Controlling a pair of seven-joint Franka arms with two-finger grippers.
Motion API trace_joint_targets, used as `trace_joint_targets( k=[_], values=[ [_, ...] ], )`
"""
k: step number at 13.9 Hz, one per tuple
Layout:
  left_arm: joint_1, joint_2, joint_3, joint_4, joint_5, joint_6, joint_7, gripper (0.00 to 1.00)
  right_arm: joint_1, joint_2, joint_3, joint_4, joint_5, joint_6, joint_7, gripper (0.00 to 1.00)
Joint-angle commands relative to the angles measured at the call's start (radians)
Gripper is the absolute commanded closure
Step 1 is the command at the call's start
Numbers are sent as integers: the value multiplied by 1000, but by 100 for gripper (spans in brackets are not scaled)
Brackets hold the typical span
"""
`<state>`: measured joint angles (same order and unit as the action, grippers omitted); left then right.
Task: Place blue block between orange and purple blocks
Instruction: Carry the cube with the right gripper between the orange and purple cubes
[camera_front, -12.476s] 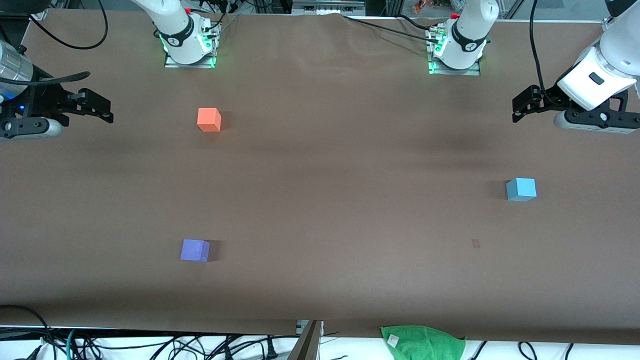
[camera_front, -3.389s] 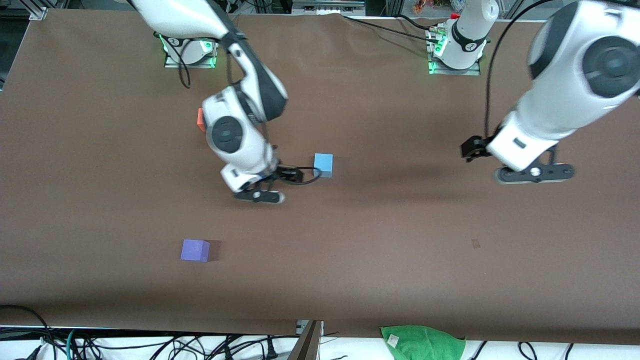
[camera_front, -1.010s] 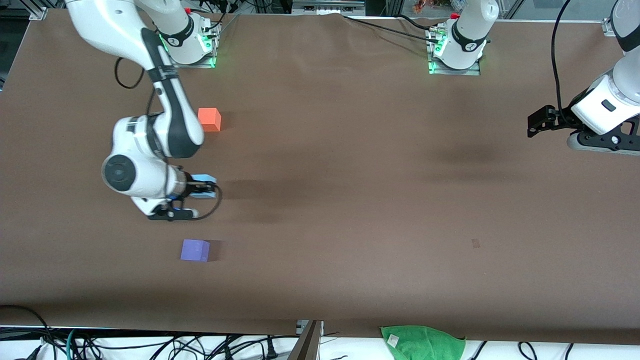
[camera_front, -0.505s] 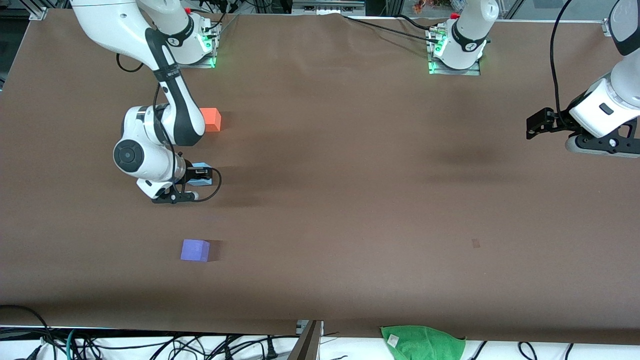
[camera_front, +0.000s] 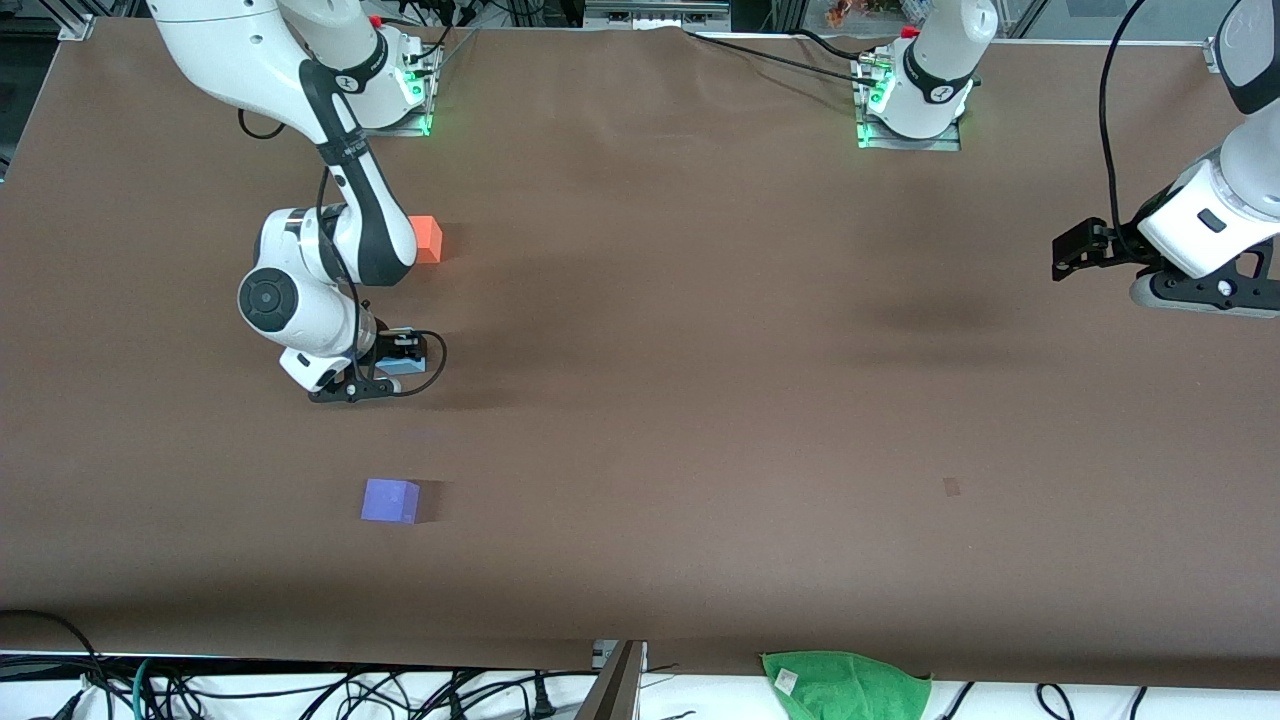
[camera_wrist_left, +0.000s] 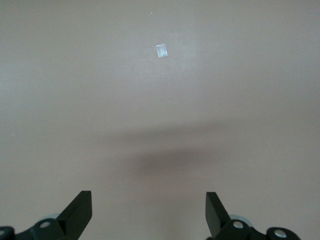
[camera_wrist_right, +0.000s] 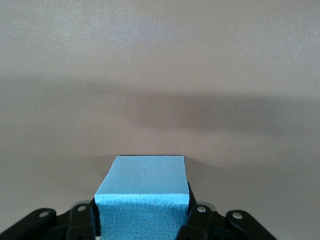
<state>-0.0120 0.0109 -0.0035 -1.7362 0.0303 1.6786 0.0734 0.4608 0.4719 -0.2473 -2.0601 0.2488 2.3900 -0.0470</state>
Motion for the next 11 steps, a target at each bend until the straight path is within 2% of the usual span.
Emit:
trace_joint_targets(
  k=[1,4,5,7,9,11],
  values=[
    [7,6,-4,12,-15,3,-4,0,4,2,3,-17,55,37,-11,74],
    [7,3,-4,10,-13,-5,-4,0,6,16,6,-17,64,57,-11,69],
    [7,3,-4,10,-13,-5,-4,0,6,16,5,-18,64,58,-10,54],
    [7,3,-4,10,-13,-5,-4,0,6,8,5,-12,64,55,-13,1],
    [7,3,-4,10,-13,-5,-4,0,6,-34,5,23,64,5,-10,0],
    [7,3,-4,10,-13,-5,-4,0,7,-77,5,63,66,-72,109,0]
  ],
)
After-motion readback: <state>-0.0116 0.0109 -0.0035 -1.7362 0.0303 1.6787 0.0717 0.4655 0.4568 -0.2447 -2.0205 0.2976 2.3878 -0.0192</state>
